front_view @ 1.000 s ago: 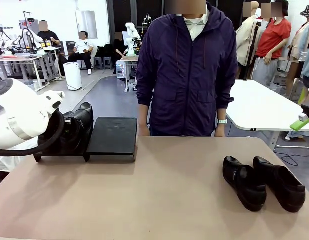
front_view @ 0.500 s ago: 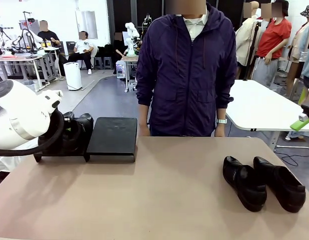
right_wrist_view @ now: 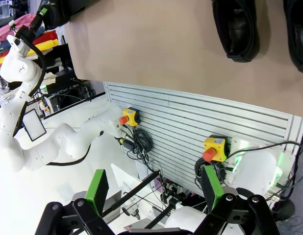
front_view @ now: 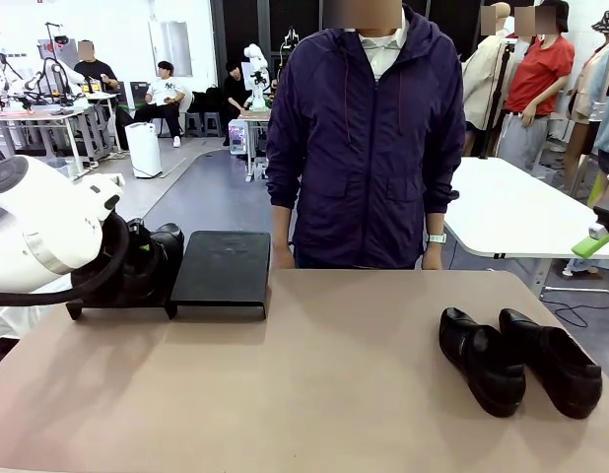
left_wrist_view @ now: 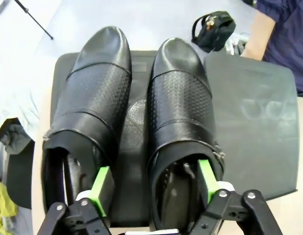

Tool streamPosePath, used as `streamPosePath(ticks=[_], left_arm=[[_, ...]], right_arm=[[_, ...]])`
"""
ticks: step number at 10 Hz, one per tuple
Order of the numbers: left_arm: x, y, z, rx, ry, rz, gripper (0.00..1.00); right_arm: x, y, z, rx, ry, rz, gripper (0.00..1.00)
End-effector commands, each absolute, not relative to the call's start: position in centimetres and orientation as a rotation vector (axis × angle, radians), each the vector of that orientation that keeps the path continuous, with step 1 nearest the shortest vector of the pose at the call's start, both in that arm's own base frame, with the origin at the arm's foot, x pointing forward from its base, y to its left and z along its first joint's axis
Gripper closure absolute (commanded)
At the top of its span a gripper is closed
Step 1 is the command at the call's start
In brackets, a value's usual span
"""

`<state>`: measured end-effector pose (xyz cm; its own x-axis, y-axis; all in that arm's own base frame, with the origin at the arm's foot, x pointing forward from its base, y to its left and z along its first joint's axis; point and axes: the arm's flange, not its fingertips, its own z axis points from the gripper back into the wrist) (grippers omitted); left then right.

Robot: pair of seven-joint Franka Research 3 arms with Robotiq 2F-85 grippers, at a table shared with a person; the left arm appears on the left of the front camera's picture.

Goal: Organize the shoes by placing them on the stand.
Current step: Place the Shoe from the middle of the table onto the Shoes Stand.

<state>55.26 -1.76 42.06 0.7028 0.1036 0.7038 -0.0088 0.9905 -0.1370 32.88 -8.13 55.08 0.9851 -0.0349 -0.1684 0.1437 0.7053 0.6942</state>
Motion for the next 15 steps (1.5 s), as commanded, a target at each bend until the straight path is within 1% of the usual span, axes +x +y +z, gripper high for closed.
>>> streamPosePath(ticks=[1,4,5,6,7,8,9,11,12,14,15], left_arm=[[54.0,-1.0,43.8,-0.166,-0.819,0.007,0.0],[51.5,-1.2,49.1,-0.211,-0.76,-0.09,0.0],[50.7,-0.7,51.1,-0.254,-0.719,-0.145,0.0],[49.5,0.1,53.1,-0.303,-0.595,-0.2,0.0],[47.1,1.3,54.8,-0.294,-0.447,-0.272,0.0],[44.2,2.3,55.7,-0.275,-0.363,-0.318,0.0],[40.4,2.7,56.2,-0.266,-0.337,-0.372,0.0],[32.1,2.2,54.7,-0.305,-0.387,-0.464,0.0],[30.2,1.7,53.5,-0.306,-0.437,-0.426,0.0],[29.0,2.4,52.8,-0.43,-0.576,-0.388,0.0],[29.1,3.3,52.7,-0.5,-0.639,-0.364,0.0]], right_arm=[[33.0,-8.1,55.4,0.796,0.141,-0.086,0.0],[33.0,-8.1,55.4,0.796,0.141,-0.086,0.0],[33.0,-8.1,55.4,0.796,0.141,-0.086,0.0],[33.0,-8.1,55.4,0.796,0.141,-0.086,0.0],[33.0,-8.1,55.4,0.796,0.141,-0.086,0.0],[33.0,-8.1,55.4,0.796,0.141,-0.086,0.0],[33.0,-8.1,55.4,0.796,0.141,-0.086,0.0],[33.0,-8.1,55.4,0.796,0.141,-0.086,0.0],[33.0,-8.1,55.4,0.796,0.141,-0.086,0.0],[33.0,-8.1,55.4,0.796,0.141,-0.086,0.0],[33.0,-8.1,55.4,0.796,0.141,-0.086,0.0]])
